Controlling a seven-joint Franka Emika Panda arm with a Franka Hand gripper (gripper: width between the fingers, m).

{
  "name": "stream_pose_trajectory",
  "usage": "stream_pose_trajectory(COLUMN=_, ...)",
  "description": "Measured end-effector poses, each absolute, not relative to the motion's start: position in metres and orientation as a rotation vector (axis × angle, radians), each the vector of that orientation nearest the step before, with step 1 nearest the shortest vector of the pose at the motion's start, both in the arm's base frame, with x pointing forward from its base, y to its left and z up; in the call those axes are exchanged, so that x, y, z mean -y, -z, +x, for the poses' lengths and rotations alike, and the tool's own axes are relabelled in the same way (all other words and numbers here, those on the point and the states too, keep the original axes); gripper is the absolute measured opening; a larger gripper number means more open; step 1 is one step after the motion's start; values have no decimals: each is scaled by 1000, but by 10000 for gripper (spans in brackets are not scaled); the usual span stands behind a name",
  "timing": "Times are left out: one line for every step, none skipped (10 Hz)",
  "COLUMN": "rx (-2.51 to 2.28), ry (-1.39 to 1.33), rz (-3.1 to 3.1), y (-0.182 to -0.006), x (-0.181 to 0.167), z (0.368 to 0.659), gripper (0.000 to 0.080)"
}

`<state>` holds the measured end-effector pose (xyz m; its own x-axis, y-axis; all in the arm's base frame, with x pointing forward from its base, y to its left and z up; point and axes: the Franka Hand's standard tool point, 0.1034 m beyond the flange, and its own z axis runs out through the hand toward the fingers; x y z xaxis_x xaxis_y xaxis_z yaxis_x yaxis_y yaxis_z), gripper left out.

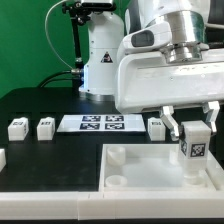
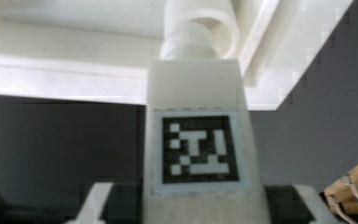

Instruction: Assemble one leg

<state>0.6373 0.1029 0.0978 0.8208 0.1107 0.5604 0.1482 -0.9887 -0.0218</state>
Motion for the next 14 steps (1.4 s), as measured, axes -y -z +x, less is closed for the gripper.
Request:
stream_pose_trajectory(rx=208, ry=935, rz=-2923, y=-98, x=-104, z=639, gripper=294)
stream_pose_trajectory(rx=213, ry=956, rz=-2915, y=-98, x=-108, z=639, gripper=294)
stream_pose_trajectory(rx=217, ry=955, rz=-2914, y=-98, x=-109, z=639, gripper=294)
stream_pose_trajectory(rx=218, ry=956, rz=-2914, y=-98, x=-109, z=639, gripper=294)
stream_pose_trajectory(rx=219, ry=959, rz=-2913, y=-98, x=-110, z=639, gripper=294)
stream_pose_trajectory(rx=220, ry=959, rz=-2913, y=-98, x=-110, z=639, gripper=294)
stream_pose_trajectory(rx=222, ry=959, rz=-2913, y=-98, x=-109, z=639, gripper=294)
stream_pose_trajectory(rx=227, ry=957, rz=-2914, y=-98, x=-110, z=637, gripper=294)
stream_pose_trajectory(rx=233, ry=954, rz=-2913, y=-98, x=-112, z=633, gripper=294)
stream_pose_trajectory(rx=239, ry=953, rz=-2915, y=-98, x=-112, z=632, gripper=294)
stream_pose_trajectory(rx=242, ry=955, rz=-2915, y=-97, x=-111, z=631, gripper=294)
stream_pose_trajectory(rx=243, ry=961, rz=-2914, y=-97, x=-111, z=631, gripper=294)
stream_pose_trajectory(rx=243, ry=953, rz=-2917, y=-93, x=-110, z=630, gripper=294)
stream_pose_trajectory(rx=243, ry=949, rz=-2921, y=-89, x=-109, z=629, gripper=294)
